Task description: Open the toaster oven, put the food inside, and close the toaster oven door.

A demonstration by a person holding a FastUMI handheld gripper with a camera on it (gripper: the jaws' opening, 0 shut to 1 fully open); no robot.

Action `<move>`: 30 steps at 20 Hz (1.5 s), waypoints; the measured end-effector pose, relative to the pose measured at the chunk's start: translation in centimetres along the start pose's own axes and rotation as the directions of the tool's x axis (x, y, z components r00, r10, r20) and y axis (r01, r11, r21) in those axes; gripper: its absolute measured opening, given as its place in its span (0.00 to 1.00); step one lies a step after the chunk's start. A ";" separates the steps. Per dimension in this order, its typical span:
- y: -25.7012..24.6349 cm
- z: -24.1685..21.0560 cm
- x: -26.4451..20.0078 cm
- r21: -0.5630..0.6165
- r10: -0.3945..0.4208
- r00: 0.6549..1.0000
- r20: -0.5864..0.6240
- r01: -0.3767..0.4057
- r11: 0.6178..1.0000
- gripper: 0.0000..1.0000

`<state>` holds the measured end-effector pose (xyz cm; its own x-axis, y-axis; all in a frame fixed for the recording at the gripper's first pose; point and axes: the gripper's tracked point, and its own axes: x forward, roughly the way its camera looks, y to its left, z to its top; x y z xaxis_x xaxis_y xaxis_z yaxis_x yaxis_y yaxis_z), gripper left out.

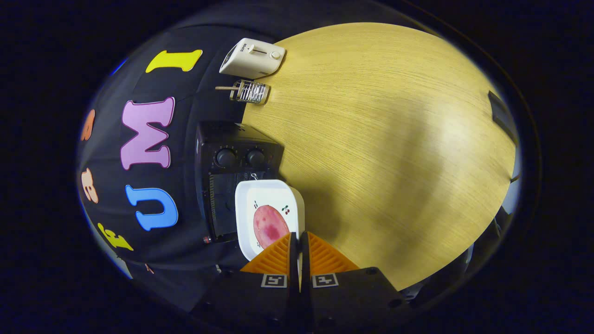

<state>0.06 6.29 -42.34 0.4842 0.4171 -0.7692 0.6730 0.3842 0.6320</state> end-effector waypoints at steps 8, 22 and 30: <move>4.6 -3.8 7.8 0.132 -0.038 0.989 0.145 0.019 0.991 0.05; 12.2 -3.6 18.0 0.281 -0.094 0.949 0.301 0.006 0.960 0.05; 13.0 -4.2 19.8 0.302 -0.090 0.951 0.295 -0.003 0.953 0.06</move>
<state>16.07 22.99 -48.98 0.5647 0.1189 -0.8167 0.8090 0.1159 0.5762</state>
